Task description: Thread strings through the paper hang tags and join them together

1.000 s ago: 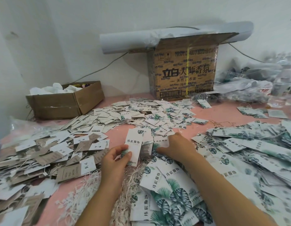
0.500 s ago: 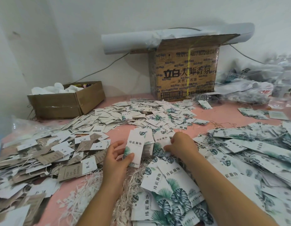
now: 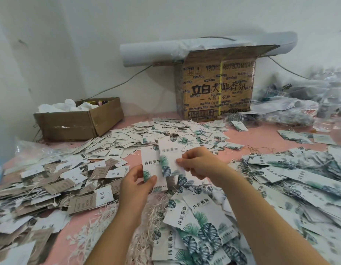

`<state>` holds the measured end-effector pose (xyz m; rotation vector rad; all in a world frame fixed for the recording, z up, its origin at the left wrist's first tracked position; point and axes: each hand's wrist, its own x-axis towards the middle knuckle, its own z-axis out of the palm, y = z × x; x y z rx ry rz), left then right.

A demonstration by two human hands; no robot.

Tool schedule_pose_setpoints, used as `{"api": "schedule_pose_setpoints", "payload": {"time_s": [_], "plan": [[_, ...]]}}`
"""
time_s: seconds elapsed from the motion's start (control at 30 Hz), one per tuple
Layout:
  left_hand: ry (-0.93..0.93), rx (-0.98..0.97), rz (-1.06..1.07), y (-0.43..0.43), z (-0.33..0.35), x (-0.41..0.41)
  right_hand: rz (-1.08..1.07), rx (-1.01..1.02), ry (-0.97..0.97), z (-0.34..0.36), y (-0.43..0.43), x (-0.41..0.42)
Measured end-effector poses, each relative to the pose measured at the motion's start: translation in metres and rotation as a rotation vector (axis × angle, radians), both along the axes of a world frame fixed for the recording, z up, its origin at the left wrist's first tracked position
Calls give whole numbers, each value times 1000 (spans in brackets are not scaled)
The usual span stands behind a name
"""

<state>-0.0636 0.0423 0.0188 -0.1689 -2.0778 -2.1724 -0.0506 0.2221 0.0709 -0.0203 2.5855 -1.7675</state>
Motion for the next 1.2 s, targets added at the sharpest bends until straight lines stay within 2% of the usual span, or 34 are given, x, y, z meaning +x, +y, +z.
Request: {"api": "schedule_pose_setpoints", "payload": {"time_s": [0.13,0.4,0.63,0.73,0.87,1.0,1.2], "plan": [[42,-12,-89,9,14,8,-10,129,78,2,-11,1],[36,32,-166,13,29,17,70,111,113,15,-11,9],[116,123,-9,-1,41,14,239,311,78,27,-18,20],[145,149,37,-4,44,14,158,361,146,30,-21,21],[165,143,79,-6,47,14,41,600,344,30,-21,18],[176,132,74,-4,48,15,-89,599,510,35,-25,19],[202,126,62,0,51,19,-237,635,585,44,-25,24]]}}
